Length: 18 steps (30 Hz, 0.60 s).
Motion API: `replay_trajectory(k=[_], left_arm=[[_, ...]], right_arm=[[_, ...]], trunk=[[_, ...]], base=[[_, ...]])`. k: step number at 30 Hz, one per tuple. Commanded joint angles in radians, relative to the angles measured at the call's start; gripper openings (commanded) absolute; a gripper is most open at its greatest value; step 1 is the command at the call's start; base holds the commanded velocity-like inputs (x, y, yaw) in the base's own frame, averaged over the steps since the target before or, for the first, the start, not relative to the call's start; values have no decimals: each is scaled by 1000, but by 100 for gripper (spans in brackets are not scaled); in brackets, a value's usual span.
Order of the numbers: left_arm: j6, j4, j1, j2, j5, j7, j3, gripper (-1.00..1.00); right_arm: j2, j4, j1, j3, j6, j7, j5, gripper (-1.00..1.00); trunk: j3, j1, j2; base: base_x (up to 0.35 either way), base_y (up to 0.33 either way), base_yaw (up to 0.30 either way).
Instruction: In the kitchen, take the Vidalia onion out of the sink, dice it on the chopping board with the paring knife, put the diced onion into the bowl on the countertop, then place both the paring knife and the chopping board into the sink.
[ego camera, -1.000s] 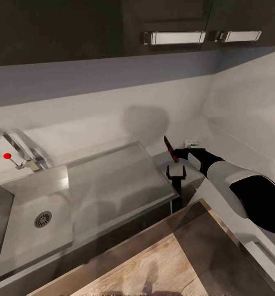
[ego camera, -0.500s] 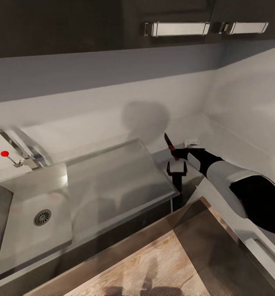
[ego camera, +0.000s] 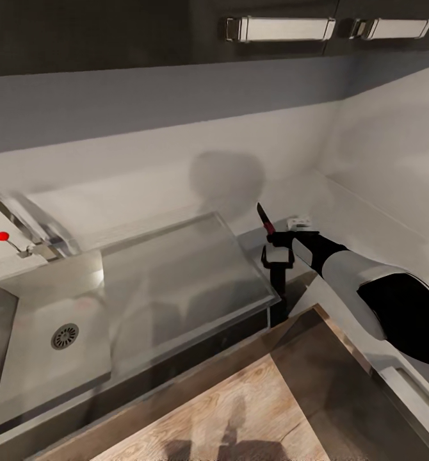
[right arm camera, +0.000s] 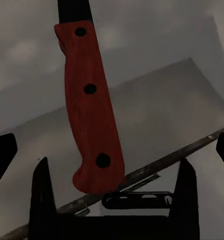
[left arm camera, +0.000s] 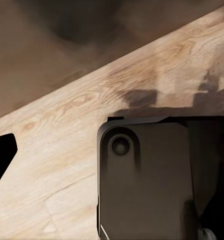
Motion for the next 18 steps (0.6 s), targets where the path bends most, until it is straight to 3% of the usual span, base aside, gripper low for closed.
replay_trajectory(k=[1,7,18], left_arm=[[-2,-1,0,2,10,7,-7,100],[-2,-2,0,2,10,6,-7,100],[-2,-2,0,2,10,6,-7,100]], right_arm=[[0,-2,0,8,5,1,-8,100],[4,-2,0,8,5,1,-8,100],[7,-2,0,8,5,1,-8,100]], trunk=[[-3,1,-2],[-11,1,-2],[-13,1,-2]], base=[[104,0,0],[117,0,0],[17,0,0]])
